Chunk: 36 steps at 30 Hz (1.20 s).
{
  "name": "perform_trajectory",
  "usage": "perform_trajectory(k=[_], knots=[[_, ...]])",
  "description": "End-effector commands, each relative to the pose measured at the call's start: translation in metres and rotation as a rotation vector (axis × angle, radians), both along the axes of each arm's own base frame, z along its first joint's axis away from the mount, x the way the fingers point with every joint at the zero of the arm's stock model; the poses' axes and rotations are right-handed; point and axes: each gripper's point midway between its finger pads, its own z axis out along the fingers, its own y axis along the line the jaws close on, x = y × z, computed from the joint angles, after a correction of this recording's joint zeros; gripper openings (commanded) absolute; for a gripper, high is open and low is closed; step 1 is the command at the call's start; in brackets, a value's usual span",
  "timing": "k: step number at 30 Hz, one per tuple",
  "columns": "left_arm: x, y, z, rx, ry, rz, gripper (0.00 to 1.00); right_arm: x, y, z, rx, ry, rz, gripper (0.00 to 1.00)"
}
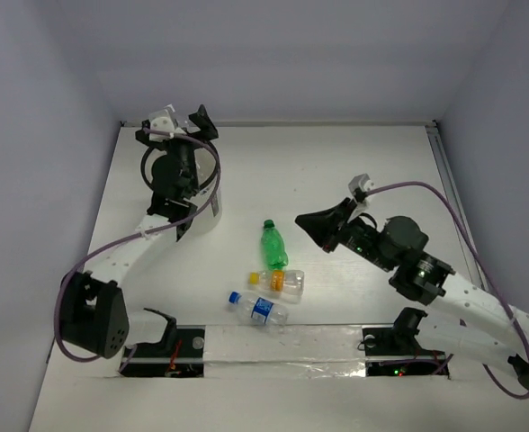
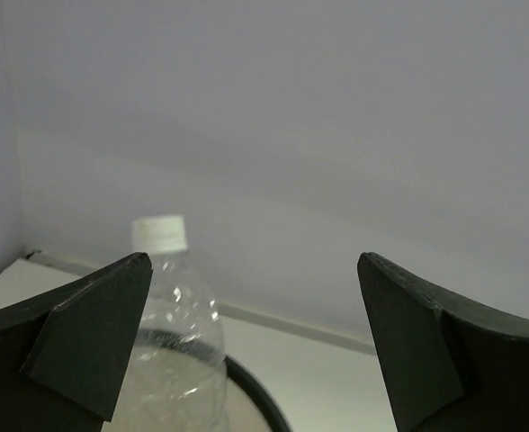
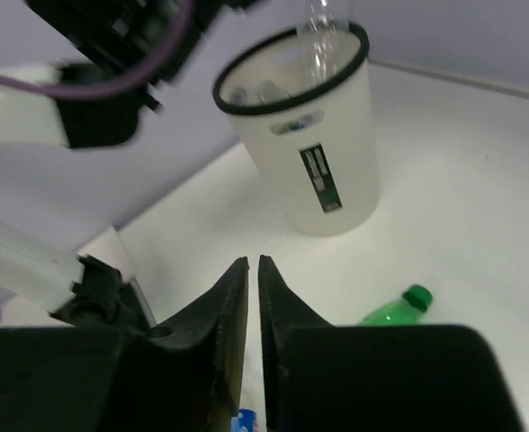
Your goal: Put the plastic bottles in the bin
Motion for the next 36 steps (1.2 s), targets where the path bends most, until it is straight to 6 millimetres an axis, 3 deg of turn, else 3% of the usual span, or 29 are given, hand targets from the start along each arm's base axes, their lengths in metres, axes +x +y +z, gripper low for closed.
perform_trajectory(k=[1,6,11,12,13,15,16,17,18,19,24,28,36], knots=[[-0.028,-0.001,0.079,-0.081,-0.140,-0.080,0.99,0.007,0.016,-0.022,-0.094,0.059,0.019,0.12],[-0.048,-0.005,0.112,-0.157,-0.151,-0.157,0.94,0.004,0.040,-0.069,-0.228,0.141,0.076,0.09],[-0.067,-0.018,0.107,-0.259,-0.054,-0.286,0.75,-0.029,0.070,-0.090,-0.337,0.132,0.200,0.09],[-0.076,-0.019,0.103,-0.266,-0.026,-0.309,0.67,-0.035,0.073,-0.111,-0.410,0.167,0.211,0.10],[-0.081,-0.022,0.100,-0.272,-0.009,-0.331,0.60,-0.038,0.076,-0.117,-0.438,0.170,0.217,0.11],[-0.098,-0.029,0.098,-0.288,0.003,-0.404,0.48,-0.052,0.087,-0.140,-0.513,0.193,0.251,0.18],[-0.102,-0.031,0.088,-0.277,0.046,-0.419,0.39,-0.055,0.089,-0.150,-0.542,0.204,0.256,0.22],[-0.109,-0.039,0.085,-0.264,0.068,-0.465,0.37,-0.059,0.092,-0.157,-0.558,0.222,0.261,0.28],[-0.118,-0.039,0.084,-0.258,0.080,-0.478,0.35,-0.061,0.094,-0.166,-0.585,0.231,0.249,0.41],[-0.122,-0.041,0.068,-0.243,0.147,-0.486,0.34,-0.058,0.095,-0.180,-0.621,0.252,0.232,0.47],[-0.156,-0.033,0.024,-0.172,0.305,-0.496,0.33,-0.074,0.103,-0.204,-0.697,0.293,0.272,0.73],[-0.175,-0.019,-0.001,-0.157,0.357,-0.457,0.35,-0.089,0.115,-0.221,-0.761,0.303,0.313,0.77],[-0.203,-0.003,-0.007,-0.183,0.326,-0.438,0.42,-0.094,0.131,-0.259,-0.872,0.345,0.328,0.77]])
